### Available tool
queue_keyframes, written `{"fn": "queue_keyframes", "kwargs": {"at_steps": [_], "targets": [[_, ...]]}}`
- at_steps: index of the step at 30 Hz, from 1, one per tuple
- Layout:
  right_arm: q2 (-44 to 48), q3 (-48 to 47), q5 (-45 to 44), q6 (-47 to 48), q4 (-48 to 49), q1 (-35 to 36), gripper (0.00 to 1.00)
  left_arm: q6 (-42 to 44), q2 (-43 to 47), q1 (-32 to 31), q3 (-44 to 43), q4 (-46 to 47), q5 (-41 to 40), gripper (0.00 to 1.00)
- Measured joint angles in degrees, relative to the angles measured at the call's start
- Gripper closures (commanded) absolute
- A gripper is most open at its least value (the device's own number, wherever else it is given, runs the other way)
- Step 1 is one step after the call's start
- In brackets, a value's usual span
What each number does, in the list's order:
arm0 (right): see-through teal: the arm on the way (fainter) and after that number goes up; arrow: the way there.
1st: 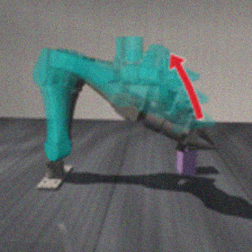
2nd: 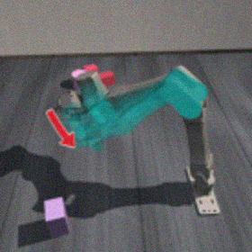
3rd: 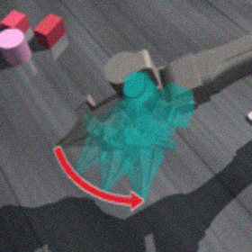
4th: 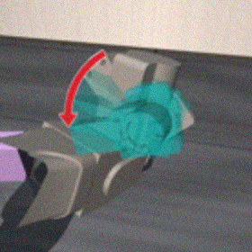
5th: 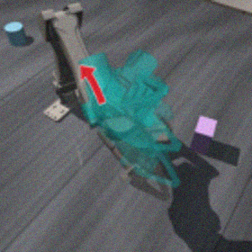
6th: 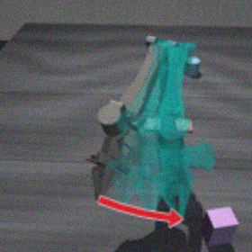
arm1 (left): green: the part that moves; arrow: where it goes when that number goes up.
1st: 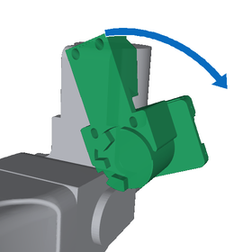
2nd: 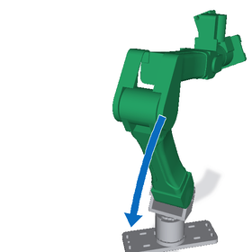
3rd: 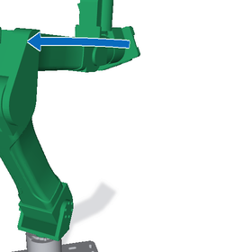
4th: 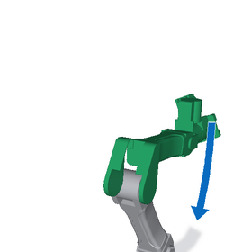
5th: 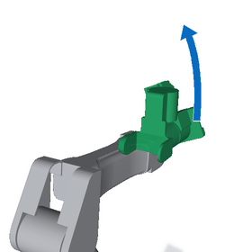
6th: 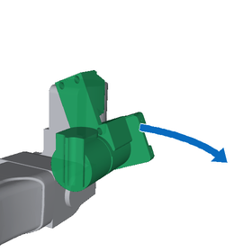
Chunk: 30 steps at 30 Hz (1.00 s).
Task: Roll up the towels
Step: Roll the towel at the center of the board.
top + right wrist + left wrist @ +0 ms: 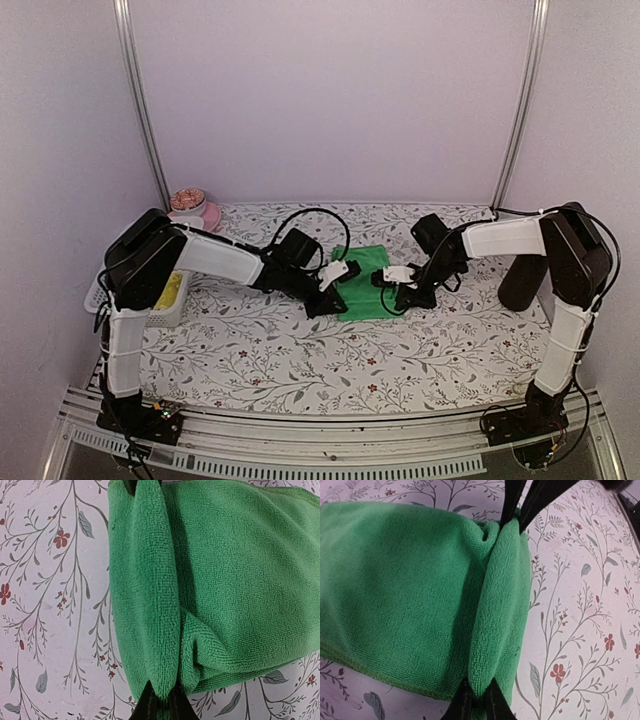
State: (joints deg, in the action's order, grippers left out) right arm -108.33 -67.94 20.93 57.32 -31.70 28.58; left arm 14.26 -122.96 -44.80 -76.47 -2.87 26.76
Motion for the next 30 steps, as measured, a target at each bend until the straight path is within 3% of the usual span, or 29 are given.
{"fn": "queue_keyframes", "kwargs": {"at_steps": [10,12,17,25,30], "targets": [[-2.5,-3.1,-1.9,-2.2,-1.0,-0.2,0.9,-0.9,0.0,0.1,-0.3,0.1,-3.9,0.63],[-2.7,-3.5,-2.1,-2.6,-1.2,-0.2,0.89,-0.9,0.0,0.1,-0.3,0.3,-4.6,0.52],[-3.5,-4.2,-2.2,-3.3,-1.6,-0.5,0.87,-1.6,0.5,0.2,1.5,2.8,-6.7,0.35],[-4.8,-6.4,-2.1,-3.6,-4.1,-0.6,0.86,-0.4,7.1,-0.1,10.7,7.4,-15.0,0.27],[-5.9,-8.0,-1.4,-3.6,-5.9,-0.9,0.86,6.9,14.1,-2.4,20.3,16.1,-24.1,0.27]]}}
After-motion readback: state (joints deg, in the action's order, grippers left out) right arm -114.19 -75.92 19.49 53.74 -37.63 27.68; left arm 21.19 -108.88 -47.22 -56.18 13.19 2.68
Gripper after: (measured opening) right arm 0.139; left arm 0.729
